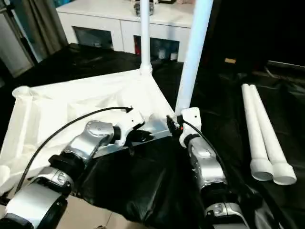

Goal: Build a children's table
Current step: Rotate leg to tighten

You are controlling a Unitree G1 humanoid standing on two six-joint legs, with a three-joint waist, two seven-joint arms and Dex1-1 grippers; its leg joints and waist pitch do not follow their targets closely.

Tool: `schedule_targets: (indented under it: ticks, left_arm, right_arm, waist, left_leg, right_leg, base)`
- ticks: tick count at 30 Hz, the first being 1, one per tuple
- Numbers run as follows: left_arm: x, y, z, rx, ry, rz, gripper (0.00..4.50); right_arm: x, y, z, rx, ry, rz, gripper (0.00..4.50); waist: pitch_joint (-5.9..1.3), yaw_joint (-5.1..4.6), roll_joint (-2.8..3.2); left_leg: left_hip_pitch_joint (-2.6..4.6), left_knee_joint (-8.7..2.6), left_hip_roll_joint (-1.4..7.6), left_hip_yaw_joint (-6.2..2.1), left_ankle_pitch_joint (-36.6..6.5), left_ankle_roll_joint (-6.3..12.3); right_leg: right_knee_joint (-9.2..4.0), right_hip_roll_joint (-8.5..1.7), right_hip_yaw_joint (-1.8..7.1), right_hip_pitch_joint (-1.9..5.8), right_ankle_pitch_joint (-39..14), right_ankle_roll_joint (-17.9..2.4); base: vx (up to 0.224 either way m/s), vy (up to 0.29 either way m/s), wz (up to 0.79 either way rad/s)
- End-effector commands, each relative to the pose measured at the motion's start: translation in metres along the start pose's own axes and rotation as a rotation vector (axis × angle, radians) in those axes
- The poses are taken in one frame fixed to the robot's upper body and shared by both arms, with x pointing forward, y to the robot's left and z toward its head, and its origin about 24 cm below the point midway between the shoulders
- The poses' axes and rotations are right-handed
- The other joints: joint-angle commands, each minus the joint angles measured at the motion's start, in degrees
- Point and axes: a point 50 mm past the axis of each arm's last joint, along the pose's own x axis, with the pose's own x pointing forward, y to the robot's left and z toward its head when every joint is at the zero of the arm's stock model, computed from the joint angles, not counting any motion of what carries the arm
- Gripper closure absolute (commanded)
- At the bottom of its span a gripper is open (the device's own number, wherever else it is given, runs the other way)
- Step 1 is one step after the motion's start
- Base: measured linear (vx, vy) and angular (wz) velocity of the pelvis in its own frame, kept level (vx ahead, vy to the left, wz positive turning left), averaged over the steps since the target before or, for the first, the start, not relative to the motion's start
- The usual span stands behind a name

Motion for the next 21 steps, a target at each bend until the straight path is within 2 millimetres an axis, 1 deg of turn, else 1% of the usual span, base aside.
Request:
schedule_targets:
  ticks: [1, 2, 3, 4, 5, 6, 7, 8, 9, 10, 11, 12, 13, 14, 15, 16, 17, 18, 19, 21]
  left_arm:
    - [0.009, -0.012, 0.01, 0.05, -0.071, -0.072, 4.5]
    - [0.009, -0.012, 0.01, 0.053, -0.069, -0.073, 4.5]
    - [0.005, -0.011, 0.008, 0.071, -0.066, -0.091, 4.5]
    - [0.002, -0.01, 0.006, 0.084, -0.065, -0.103, 4.5]
    - [0.002, -0.01, 0.006, 0.084, -0.065, -0.103, 4.5]
    - [-0.001, -0.009, 0.003, 0.098, -0.057, -0.121, 4.5]
    - [-0.007, -0.008, -0.001, 0.115, -0.047, -0.156, 4.5]
    - [-0.007, -0.008, -0.001, 0.115, -0.047, -0.156, 4.5]
    - [-0.01, -0.008, -0.002, 0.121, -0.042, -0.17, 4.5]
    - [-0.016, -0.007, -0.006, 0.13, -0.035, -0.205, 4.5]
    - [-0.022, -0.006, -0.008, 0.137, -0.03, -0.237, 4.5]
    - [-0.024, -0.006, -0.009, 0.138, -0.029, -0.244, 4.5]
    - [-0.029, -0.005, -0.011, 0.148, -0.018, -0.274, 4.5]
    - [-0.032, -0.005, -0.012, 0.153, -0.013, -0.289, 4.5]
    - [-0.036, -0.004, -0.014, 0.163, -0.001, -0.31, 4.5]
    - [-0.037, -0.003, -0.015, 0.166, 0.002, -0.314, 4.5]
    - [-0.041, -0.002, -0.017, 0.174, 0.016, -0.335, 4.5]
    - [-0.042, -0.002, -0.017, 0.176, 0.018, -0.339, 4.5]
    - [-0.046, -0.001, -0.019, 0.184, 0.029, -0.358, 4.5]
    - [-0.05, -0.001, -0.019, 0.19, 0.036, -0.381, 4.5]
  right_arm:
    - [0.001, 0.022, -0.007, -0.02, 0.016, 0.152, 1.09]
    - [0.0, 0.021, -0.007, -0.018, 0.011, 0.158, 1.09]
    - [-0.001, 0.02, -0.005, -0.015, -0.002, 0.205, 1.09]
    - [-0.002, 0.02, -0.004, -0.015, -0.01, 0.237, 0.89]
    - [-0.002, 0.02, -0.004, -0.015, -0.01, 0.237, 0.74]
    - [-0.004, 0.019, -0.003, -0.032, -0.01, 0.279, 0.67]
    - [-0.008, 0.015, -0.003, -0.063, -0.003, 0.356, 0.67]
    - [-0.008, 0.015, -0.003, -0.063, -0.003, 0.356, 0.67]
    - [-0.01, 0.014, -0.003, -0.077, 0.002, 0.388, 0.67]
    - [-0.016, 0.011, -0.001, -0.098, 0.006, 0.472, 0.67]
    - [-0.021, 0.009, 0.001, -0.113, 0.008, 0.557, 0.67]
    - [-0.023, 0.009, 0.001, -0.115, 0.008, 0.573, 0.67]
    - [-0.029, 0.008, 0.003, -0.127, 0.014, 0.661, 0.67]
    - [-0.032, 0.007, 0.003, -0.133, 0.018, 0.703, 0.67]
    - [-0.036, 0.006, 0.004, -0.153, 0.032, 0.767, 0.67]
    - [-0.037, 0.006, 0.004, -0.157, 0.036, 0.779, 0.67]
    - [-0.041, 0.005, 0.004, -0.174, 0.052, 0.836, 0.67]
    - [-0.042, 0.005, 0.004, -0.177, 0.055, 0.847, 0.83]
    - [-0.045, 0.003, 0.003, -0.19, 0.073, 0.894, 0.95]
    - [-0.048, 0.002, 0.003, -0.194, 0.094, 0.942, 1.05]
  waist:
    - [-2.95, -0.36, -0.83]
    - [-2.95, -0.36, -0.83]
    - [-2.97, -0.39, -0.66]
    - [-2.87, -0.45, -0.72]
    - [-2.83, -0.5, -0.74]
    - [-2.82, -0.51, -0.71]
    - [-2.79, -0.48, -0.62]
    - [-2.8, -0.38, -0.64]
    - [-2.78, -0.42, -0.6]
    - [-2.86, -0.37, -0.55]
    - [-2.89, -0.2, -0.61]
    - [-2.95, -0.09, -0.56]
    - [-2.97, -0.01, -0.5]
    - [-3.12, -0.03, -0.46]
    - [-3.18, -0.03, -0.6]
    - [-3.16, 0.0, -0.59]
    - [-3.11, -0.05, -0.8]
    - [-3.11, 0.04, -0.74]
    - [-3.01, 0.1, -0.67]
    - [-2.9, 0.12, -0.79]
  left_leg:
    - [-0.29, -3.55, 0.71, -0.03, -10.15, 3.2]
    - [-0.29, -3.55, 0.71, -0.03, -10.15, 3.2]
    - [-0.33, -3.54, 0.76, -0.02, -10.37, 3.49]
    - [-0.43, -3.56, 0.72, 0.0, -11.0, 4.02]
    - [-0.45, -3.58, 0.73, 0.0, -11.12, 4.12]
    - [-0.45, -3.61, 0.76, -0.01, -11.18, 4.11]
    - [-0.4, -3.63, 0.84, -0.03, -11.42, 4.15]
    - [-0.36, -3.64, 0.87, -0.05, -11.48, 4.25]
    - [-0.45, -3.63, 0.97, 0.0, -11.36, 4.42]
    - [-0.41, -3.61, 1.05, -0.03, -11.18, 4.49]
    - [-0.45, -3.5, 1.04, 0.0, -10.94, 4.83]
    - [-0.42, -3.46, 1.13, 0.05, -10.73, 5.15]
    - [-0.51, -3.39, 1.28, 0.07, -10.1, 5.71]
    - [-0.52, -3.28, 1.3, 0.09, -9.46, 5.88]
    - [-0.63, -3.18, 1.37, 0.08, -8.71, 6.24]
    - [-0.6, -3.14, 1.32, 0.12, -8.68, 6.45]
    - [-0.65, -3.12, 1.34, 0.19, -8.7, 6.57]
    - [-0.62, -3.11, 1.29, 0.16, -8.99, 6.57]
    - [-0.62, -3.15, 1.33, 0.17, -9.65, 6.5]
    - [-0.53, -3.29, 1.33, 0.19, -10.15, 5.99]
  right_leg:
    - [-4.32, -3.14, 2.21, 2.86, -11.58, -10.85]
    - [-4.32, -3.14, 2.21, 2.86, -11.58, -10.85]
    - [-4.24, -3.17, 2.15, 2.88, -10.89, -11.24]
    - [-4.36, -3.21, 2.09, 2.96, -11.46, -11.31]
    - [-4.43, -3.21, 2.06, 2.96, -12.1, -11.22]
    - [-4.47, -3.25, 2.05, 2.95, -12.71, -11.18]
    - [-4.61, -3.29, 2.04, 2.93, -13.83, -11.08]
    - [-4.63, -3.28, 2.01, 3.05, -13.91, -11.02]
    - [-4.54, -3.25, 2.13, 2.91, -13.38, -11.15]
    - [-4.48, -3.3, 2.11, 2.93, -12.87, -11.43]
    - [-4.24, -3.2, 2.09, 3.12, -11.65, -11.84]
    - [-4.19, -3.12, 2.07, 3.12, -10.71, -12.07]
    - [-3.91, -3.05, 1.99, 3.1, -8.53, -12.75]
    - [-3.67, -3.12, 2.0, 3.09, -7.42, -13.17]
    - [-3.41, -3.13, 1.99, 3.12, -5.4, -14.03]
    - [-3.45, -3.04, 1.93, 3.08, -5.12, -14.28]
    - [-3.41, -3.1, 1.93, 3.01, -5.12, -14.54]
    - [-3.42, -3.14, 1.88, 3.07, -5.66, -14.6]
    - [-3.57, -3.21, 1.88, 3.02, -7.11, -14.48]
    - [-3.77, -3.22, 1.9, 2.99, -9.01, -14.12]
  base:
    - [0.0, 0.0, 0.0]
    - [0.0, 0.0, 0.0]
    - [0.0, 0.0, 0.0]
    - [0.0, 0.0, 0.0]
    - [0.0, 0.0, 0.0]
    - [0.0, 0.0, 0.0]
    - [0.0, 0.0, 0.0]
    - [0.0, 0.0, 0.0]
    - [0.0, 0.0, 0.0]
    - [0.0, 0.0, 0.0]
    - [0.0, 0.0, 0.0]
    - [0.0, 0.0, 0.0]
    - [0.0, 0.0, 0.0]
    - [0.0, 0.0, 0.0]
    - [0.0, 0.0, 0.0]
    - [0.0, 0.0, 0.0]
    - [0.0, 0.0, 0.0]
    - [0.0, 0.0, 0.0]
    - [0.0, 0.0, 0.0]
    - [0.0, 0.0, 0.0]
